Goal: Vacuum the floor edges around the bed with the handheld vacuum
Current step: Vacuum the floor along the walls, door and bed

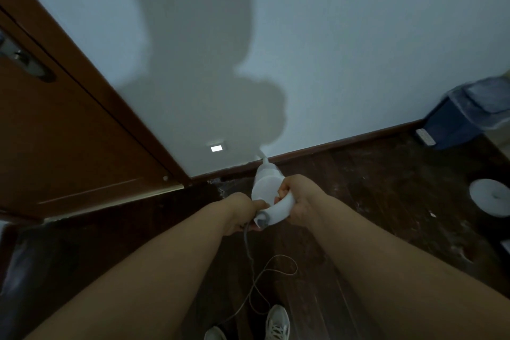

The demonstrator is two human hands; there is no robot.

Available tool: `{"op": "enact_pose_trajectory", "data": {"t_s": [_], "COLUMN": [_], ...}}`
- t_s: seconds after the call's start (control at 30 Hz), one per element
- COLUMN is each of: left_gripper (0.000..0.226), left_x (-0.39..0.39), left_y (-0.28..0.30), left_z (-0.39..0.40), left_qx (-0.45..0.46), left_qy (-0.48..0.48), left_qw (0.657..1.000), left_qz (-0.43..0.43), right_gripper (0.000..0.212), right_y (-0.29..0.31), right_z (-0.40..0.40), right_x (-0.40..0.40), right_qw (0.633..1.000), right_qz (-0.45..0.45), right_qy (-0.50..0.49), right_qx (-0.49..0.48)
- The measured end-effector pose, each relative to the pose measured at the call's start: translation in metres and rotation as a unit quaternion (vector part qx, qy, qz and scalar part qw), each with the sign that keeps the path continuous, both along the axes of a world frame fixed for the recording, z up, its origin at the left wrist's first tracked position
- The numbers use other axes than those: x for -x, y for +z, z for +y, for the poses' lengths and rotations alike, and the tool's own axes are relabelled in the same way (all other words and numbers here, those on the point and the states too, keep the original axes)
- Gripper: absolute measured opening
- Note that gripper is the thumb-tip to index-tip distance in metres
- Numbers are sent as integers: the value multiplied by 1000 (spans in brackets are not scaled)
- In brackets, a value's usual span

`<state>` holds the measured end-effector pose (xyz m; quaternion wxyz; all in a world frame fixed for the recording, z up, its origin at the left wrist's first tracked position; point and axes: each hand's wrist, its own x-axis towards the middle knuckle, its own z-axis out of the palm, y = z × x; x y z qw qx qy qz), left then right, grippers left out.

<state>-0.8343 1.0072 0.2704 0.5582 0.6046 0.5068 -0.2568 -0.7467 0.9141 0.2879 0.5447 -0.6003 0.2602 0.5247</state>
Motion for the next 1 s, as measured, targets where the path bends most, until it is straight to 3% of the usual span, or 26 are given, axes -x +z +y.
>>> {"op": "enact_pose_trajectory", "data": {"t_s": [0.23, 0.3, 0.43, 0.57, 0.8, 1.0], "left_gripper": [28, 34, 37, 34, 26, 39], "left_x": [-6, -8, -5, 4, 25, 59], "left_y": [-6, -8, -14, -14, -16, -19], "left_z": [-2, -2, 5, 9, 28, 65], "left_qx": [-8, -17, -13, 5, 20, 32], "left_qy": [-16, -61, -65, 5, 36, 47], "left_qw": [1000, 998, 998, 1000, 999, 998], "left_qz": [-11, -13, -16, -12, -17, -27], "right_gripper": [11, 13, 18, 9, 8, 4], "right_y": [9, 10, 7, 8, 13, 16], "right_z": [-2, -3, 0, 10, 35, 78], "right_x": [-3, -3, 1, 12, 31, 59], "right_qw": [1000, 1000, 1000, 1000, 999, 998], "right_qz": [-6, -1, -10, -12, -8, 5], "right_qy": [-6, -15, -17, -2, 12, 21], "right_qx": [2, -9, 0, 5, 32, 56]}}
